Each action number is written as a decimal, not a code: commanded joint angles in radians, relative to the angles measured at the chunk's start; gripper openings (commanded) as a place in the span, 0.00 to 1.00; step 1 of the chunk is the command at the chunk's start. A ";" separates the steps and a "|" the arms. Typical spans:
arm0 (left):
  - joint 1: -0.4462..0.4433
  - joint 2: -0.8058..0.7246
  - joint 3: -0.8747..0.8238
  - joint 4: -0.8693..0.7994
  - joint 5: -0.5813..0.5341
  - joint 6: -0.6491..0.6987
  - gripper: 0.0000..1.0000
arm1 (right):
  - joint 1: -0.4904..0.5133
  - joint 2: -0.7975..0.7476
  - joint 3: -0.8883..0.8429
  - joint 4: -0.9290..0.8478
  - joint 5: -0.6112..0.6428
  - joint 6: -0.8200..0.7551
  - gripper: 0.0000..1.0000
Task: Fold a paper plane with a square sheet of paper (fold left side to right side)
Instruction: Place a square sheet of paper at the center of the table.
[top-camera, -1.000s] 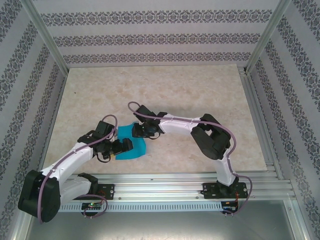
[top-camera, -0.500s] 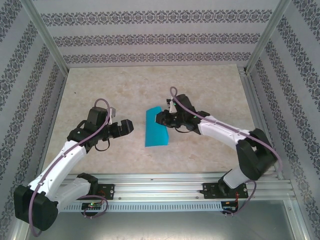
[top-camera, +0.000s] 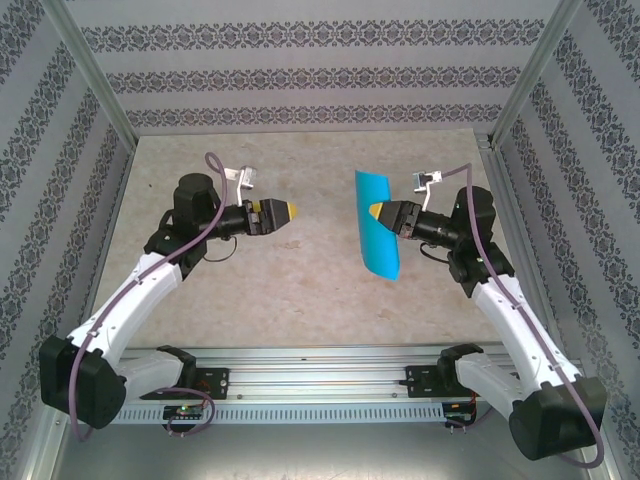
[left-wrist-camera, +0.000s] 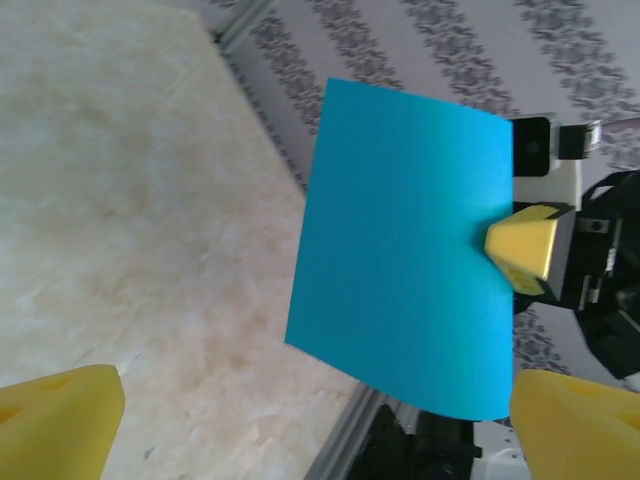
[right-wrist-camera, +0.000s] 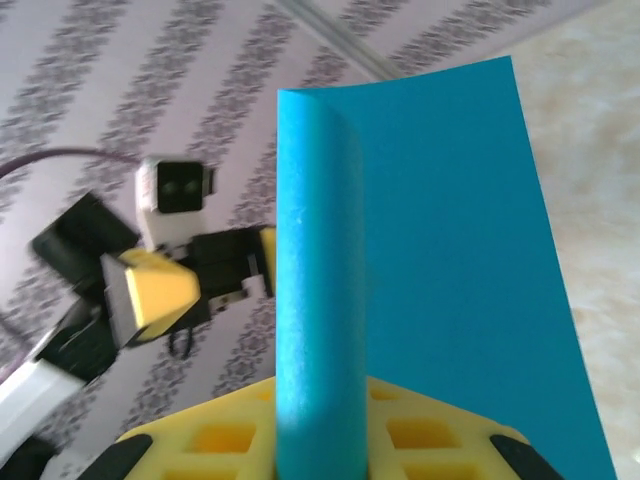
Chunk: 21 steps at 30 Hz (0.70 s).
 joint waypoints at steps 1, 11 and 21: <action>-0.030 0.032 0.087 0.145 0.170 0.028 0.99 | -0.006 -0.032 0.046 0.141 -0.156 0.062 0.21; -0.148 0.117 0.198 0.131 0.204 0.150 1.00 | 0.007 -0.022 0.094 0.490 -0.207 0.335 0.20; -0.218 0.179 0.244 0.172 0.259 0.148 0.81 | 0.018 -0.013 0.075 0.564 -0.211 0.376 0.20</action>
